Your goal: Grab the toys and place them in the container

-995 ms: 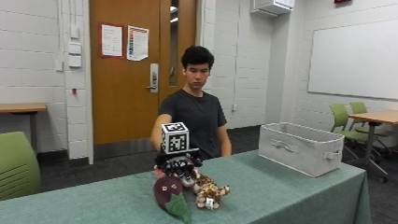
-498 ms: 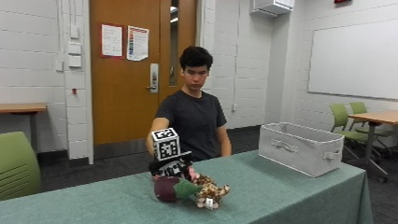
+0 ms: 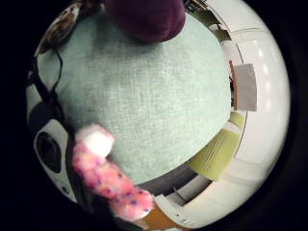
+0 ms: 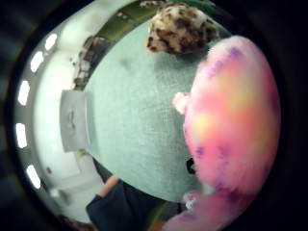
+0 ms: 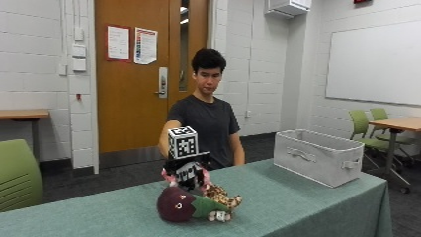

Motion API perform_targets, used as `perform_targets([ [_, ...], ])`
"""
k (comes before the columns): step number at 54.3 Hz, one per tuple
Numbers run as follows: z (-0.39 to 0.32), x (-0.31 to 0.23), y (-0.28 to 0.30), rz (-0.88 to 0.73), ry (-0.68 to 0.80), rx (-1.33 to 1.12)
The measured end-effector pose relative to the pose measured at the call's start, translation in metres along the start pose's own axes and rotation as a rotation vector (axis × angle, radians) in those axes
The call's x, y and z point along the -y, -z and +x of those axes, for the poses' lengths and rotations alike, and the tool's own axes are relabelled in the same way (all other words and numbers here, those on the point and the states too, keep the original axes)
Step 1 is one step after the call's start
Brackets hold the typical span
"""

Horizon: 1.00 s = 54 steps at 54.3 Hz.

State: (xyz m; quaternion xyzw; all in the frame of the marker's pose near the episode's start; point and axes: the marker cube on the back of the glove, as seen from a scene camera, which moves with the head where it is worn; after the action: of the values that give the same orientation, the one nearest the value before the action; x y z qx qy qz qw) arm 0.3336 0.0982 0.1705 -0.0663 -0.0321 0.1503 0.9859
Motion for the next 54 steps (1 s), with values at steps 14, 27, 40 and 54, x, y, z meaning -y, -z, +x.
perform_targets([
  [14, -0.06, 0.007, 0.097, 0.045, 0.057, 0.018],
  [27, -0.187, 0.017, 0.208, 0.231, 0.219, 0.004],
  [40, -0.345, 0.014, 0.264, 0.281, 0.397, 0.117],
  [54, -0.53, -0.024, 0.255, 0.282, 0.849, 0.09],
])
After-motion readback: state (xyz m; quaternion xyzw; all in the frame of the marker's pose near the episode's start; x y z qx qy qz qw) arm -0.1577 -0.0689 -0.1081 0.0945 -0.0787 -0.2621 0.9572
